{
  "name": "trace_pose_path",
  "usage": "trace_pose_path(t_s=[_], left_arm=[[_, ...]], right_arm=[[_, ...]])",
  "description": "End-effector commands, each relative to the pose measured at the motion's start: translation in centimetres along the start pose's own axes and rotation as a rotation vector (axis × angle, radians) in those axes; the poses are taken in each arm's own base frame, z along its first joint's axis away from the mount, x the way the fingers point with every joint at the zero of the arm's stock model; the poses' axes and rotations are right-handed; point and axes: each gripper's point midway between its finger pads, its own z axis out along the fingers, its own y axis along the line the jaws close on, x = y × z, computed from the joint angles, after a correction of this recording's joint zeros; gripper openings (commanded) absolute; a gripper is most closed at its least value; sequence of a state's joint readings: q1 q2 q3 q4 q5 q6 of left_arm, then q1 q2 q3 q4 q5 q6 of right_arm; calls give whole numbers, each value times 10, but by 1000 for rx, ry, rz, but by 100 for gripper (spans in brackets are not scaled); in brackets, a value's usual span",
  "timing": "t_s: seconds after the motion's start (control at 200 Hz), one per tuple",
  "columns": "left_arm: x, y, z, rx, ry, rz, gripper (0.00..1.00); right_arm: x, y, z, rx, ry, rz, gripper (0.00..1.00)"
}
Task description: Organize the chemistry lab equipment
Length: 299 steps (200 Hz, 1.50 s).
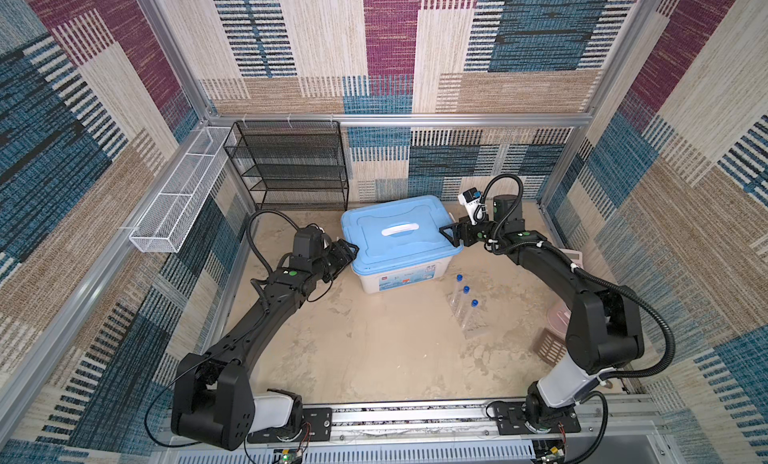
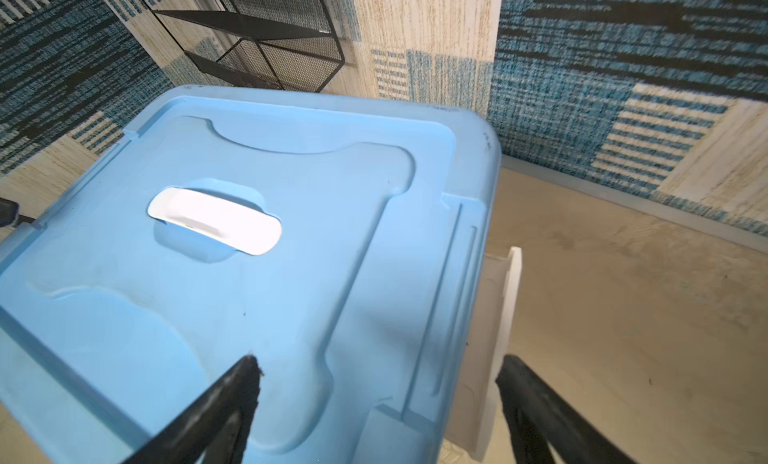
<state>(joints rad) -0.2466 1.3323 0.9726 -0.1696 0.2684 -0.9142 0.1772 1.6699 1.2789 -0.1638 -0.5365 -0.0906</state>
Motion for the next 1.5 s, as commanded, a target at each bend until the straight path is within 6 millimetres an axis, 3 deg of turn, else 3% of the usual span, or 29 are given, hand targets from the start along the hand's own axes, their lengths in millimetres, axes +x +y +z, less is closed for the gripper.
trace_pose_path(t_s=[0.0,0.391,0.546,0.646,0.791,0.987,1.282,1.492], left_arm=[[-4,-9,1,33,-8,41,66],[-6,-6,2,26,-13,34,63],[-7,-5,-1,20,-19,34,64],[-11,1,-9,-14,-47,47,70],[-20,15,-23,-74,-96,63,81],[-25,36,-17,-59,-47,18,86],[-32,11,15,131,69,46,87],[-35,-5,30,219,124,43,75]], right_arm=[[-4,11,2,-77,-3,42,90],[-8,27,10,-210,13,101,83],[-6,12,14,-130,23,102,84],[-8,4,14,-81,19,105,84],[-11,10,12,-111,11,116,84],[0,12,17,-134,49,144,81],[3,20,15,-171,51,185,77],[7,21,17,-172,58,201,76]])
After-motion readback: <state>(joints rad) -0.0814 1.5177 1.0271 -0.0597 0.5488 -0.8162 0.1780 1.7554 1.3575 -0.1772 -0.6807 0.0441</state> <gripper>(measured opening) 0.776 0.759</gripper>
